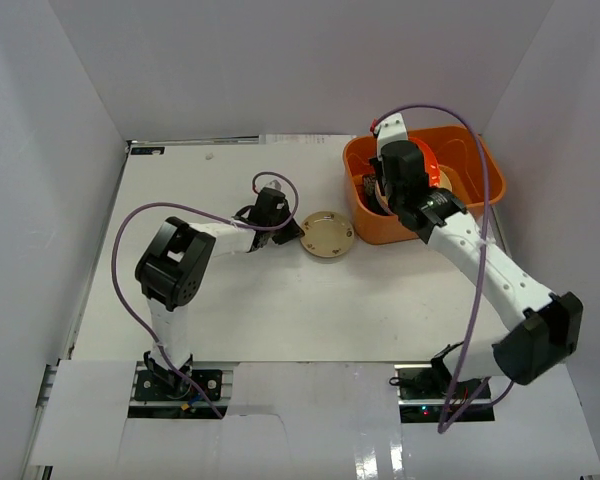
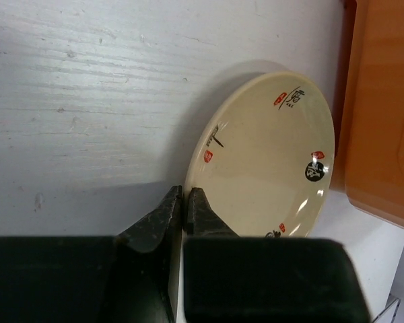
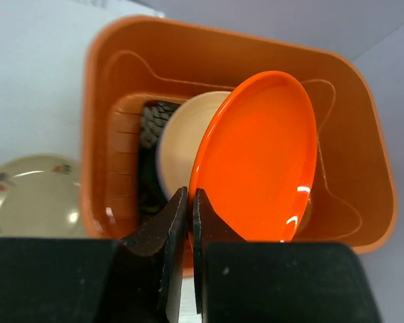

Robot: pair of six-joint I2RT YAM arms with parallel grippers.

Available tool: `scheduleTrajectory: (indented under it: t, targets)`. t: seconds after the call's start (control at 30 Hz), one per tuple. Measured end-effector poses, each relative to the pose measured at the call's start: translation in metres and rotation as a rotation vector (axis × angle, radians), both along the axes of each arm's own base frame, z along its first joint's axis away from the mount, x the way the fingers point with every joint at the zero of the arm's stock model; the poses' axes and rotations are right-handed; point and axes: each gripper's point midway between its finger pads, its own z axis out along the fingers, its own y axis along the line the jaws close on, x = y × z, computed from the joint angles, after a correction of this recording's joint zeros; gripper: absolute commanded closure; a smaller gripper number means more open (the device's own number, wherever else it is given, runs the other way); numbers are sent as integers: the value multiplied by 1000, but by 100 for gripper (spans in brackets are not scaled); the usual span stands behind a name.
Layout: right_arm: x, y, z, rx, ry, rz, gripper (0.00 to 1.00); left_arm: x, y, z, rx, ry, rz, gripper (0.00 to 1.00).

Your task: Place the plates into the plastic bin on the countertop

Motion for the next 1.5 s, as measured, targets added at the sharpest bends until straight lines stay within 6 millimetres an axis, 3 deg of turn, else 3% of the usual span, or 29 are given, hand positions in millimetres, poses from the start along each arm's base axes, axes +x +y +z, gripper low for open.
scheduleTrajectory:
  t: [0.17,0.33,0.5,0.6,0.63,0.7,0.73,0.87,0.9,1.0,1.1,1.13,1.17,1.2,1.27,1.37,1.5]
  targets:
    - [51,-26,-55,-76,105,-18,91,1,-1,1,6,-5,-4,100]
    - [76,-34,-104,-61,204,4,84,-1,1,3,13,-14,-11,100]
    - [86,-37,-121,-24,233,-6,71,-17,16,20,43,-37,-12,100]
    - [91,-33,-121,13,225,-12,52,-27,29,42,59,-79,-2,100]
    - [91,-31,-120,25,224,-17,37,-31,33,50,58,-92,2,100]
    - [92,-29,-117,61,216,-29,23,-39,41,67,58,-123,13,100]
    - [92,-28,-114,85,211,-35,14,-43,45,78,55,-143,19,100]
    - [82,-23,-82,212,171,-28,12,-50,53,123,34,-230,33,100]
    - [77,-21,-67,250,148,-20,11,-52,54,130,35,-240,33,100]
    - [52,-15,-1,397,23,30,11,-48,36,175,3,-321,5,100]
    - [-1,-20,78,566,-176,107,14,-42,7,218,-34,-401,-34,100]
    - [-19,-23,98,612,-236,133,27,-40,-4,232,-47,-423,-49,100]
    - [-40,-26,115,655,-291,161,30,-37,-15,243,-60,-444,-61,100]
    - [-58,-29,130,700,-338,185,5,-34,-26,252,-75,-461,-73,100]
    - [-91,-34,156,767,-426,237,10,-28,-46,260,-93,-476,-95,100]
    - [-123,-36,163,829,-457,289,10,-14,-75,253,-95,-462,-120,100]
    - [-138,-29,131,861,-387,330,10,12,-108,229,-71,-426,-134,100]
